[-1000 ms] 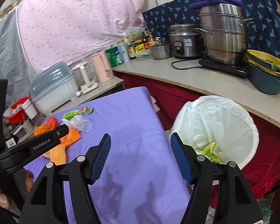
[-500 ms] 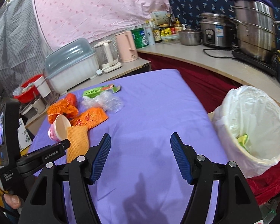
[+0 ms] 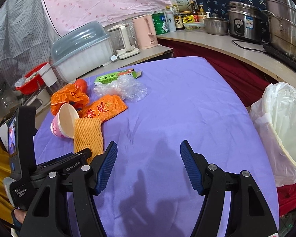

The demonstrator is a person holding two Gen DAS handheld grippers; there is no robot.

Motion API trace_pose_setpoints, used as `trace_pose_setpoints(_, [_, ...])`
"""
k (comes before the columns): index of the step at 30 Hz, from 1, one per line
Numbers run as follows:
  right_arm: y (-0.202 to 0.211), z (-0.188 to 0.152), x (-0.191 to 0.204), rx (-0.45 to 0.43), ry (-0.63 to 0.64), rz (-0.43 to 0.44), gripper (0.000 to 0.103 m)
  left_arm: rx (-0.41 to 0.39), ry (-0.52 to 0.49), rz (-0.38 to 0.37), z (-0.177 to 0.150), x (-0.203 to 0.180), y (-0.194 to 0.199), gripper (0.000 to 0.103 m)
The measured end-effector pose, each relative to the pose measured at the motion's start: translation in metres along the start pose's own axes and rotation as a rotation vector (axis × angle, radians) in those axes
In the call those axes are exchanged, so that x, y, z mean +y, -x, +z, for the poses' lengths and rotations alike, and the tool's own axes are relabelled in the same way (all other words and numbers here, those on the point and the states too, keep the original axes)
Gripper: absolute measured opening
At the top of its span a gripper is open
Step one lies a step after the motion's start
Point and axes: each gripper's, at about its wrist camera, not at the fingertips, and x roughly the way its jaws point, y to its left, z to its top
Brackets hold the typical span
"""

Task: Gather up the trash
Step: 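Grasp the second orange mesh sleeve with the left tool while the right grasps an orange bag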

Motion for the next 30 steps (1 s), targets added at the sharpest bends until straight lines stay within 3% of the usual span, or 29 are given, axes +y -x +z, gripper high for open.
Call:
trace_pose_setpoints(3, [-0.003, -0.001, 0.001, 0.007, 0.000, 0.000, 0.064, -0.004, -0.009, -0.016, 0.000, -0.003, 0.001, 0.022])
trace_pose_setpoints(4, [-0.005, -0.001, 0.002, 0.009, -0.002, 0.000, 0.064, -0.010, -0.015, -0.017, 0.000, -0.004, 0.002, 0.013])
trace_pose_setpoints(5, [-0.004, -0.002, 0.001, 0.010, -0.002, 0.002, 0.064, -0.017, -0.021, -0.027, -0.001, -0.005, 0.005, 0.011])
trace_pose_setpoints(12, [0.000, -0.002, 0.010, 0.003, 0.007, 0.013, 0.064, -0.074, -0.036, -0.063, -0.003, -0.006, 0.039, 0.010])
trace_pose_setpoints(18, [0.008, 0.004, 0.026, -0.018, 0.025, 0.045, 0.064, -0.159, -0.008, -0.073, 0.003, 0.017, 0.087, 0.010])
trace_pose_setpoints(24, [0.007, 0.019, 0.056, -0.038, 0.050, 0.110, 0.064, -0.229, 0.041, -0.038, 0.017, 0.052, 0.118, 0.010])
trace_pose_setpoints(30, [-0.006, 0.038, 0.091, -0.048, 0.075, 0.176, 0.064, -0.247, 0.076, 0.022, 0.035, 0.084, 0.118, 0.010])
